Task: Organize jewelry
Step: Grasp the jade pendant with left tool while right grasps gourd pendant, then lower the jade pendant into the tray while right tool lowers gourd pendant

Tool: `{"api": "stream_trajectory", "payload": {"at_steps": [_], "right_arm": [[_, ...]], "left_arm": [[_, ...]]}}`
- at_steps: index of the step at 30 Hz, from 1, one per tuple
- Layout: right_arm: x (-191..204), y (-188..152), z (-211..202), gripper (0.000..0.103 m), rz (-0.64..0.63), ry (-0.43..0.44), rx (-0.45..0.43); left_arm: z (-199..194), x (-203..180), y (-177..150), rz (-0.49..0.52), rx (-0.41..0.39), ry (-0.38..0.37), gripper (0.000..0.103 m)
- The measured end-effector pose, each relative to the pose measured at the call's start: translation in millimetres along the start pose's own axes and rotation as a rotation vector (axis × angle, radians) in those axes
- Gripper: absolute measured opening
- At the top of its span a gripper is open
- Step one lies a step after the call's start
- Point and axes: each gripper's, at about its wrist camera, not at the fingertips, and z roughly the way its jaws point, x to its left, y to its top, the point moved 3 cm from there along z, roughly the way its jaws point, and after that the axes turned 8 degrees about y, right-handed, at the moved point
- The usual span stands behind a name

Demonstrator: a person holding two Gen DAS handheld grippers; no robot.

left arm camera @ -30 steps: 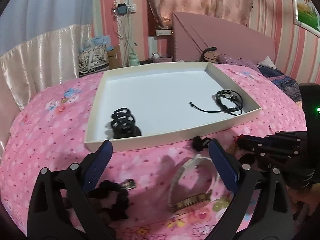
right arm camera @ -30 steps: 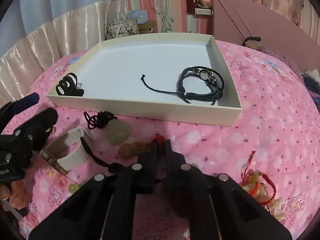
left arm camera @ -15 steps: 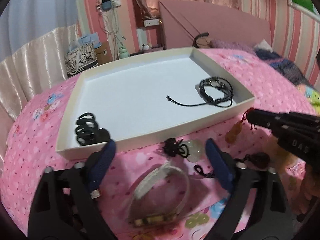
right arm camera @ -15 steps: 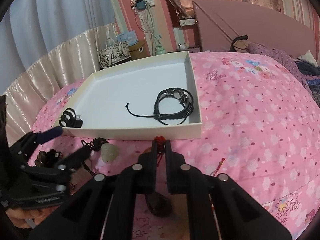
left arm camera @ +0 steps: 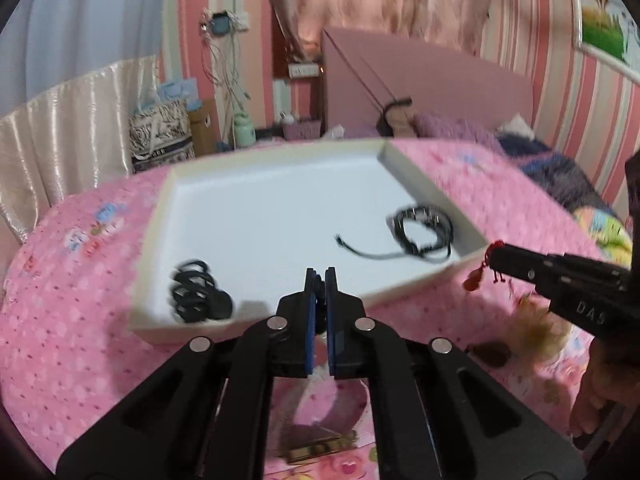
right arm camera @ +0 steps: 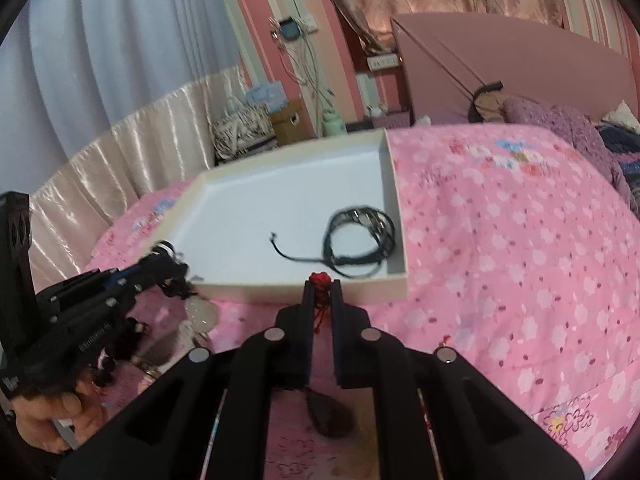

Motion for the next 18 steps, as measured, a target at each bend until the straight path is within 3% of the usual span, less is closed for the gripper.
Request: {"api": "stream_trajectory", "payload": {"at_steps": [3,7,13,18], "right_arm": [[12.7,13.4,-11.3,0.007,-0.010,0.038,-0.050],[30.3,35.5,-19.8,0.007,-0.051,0.047,-0.095],[52.5,64.8,-7.4,0.007,-0.145,-0.019,-0.125],[55.5,63.3,14.0,0.007,-0.214,-0.113,-0.180]], "left_arm": [[-12.1,16.3,10.1,-0.042,-0.034,-0.022,0.002],[-18.0,33.0,25.3,-0.071,-0.068,0.006,0.001],[-13.5,53.6,45.7,-0.105,-0.134,0.108,0.001],[-1.6,61.9,36.7,-0.144,-0.155,0.129,0.001]]}}
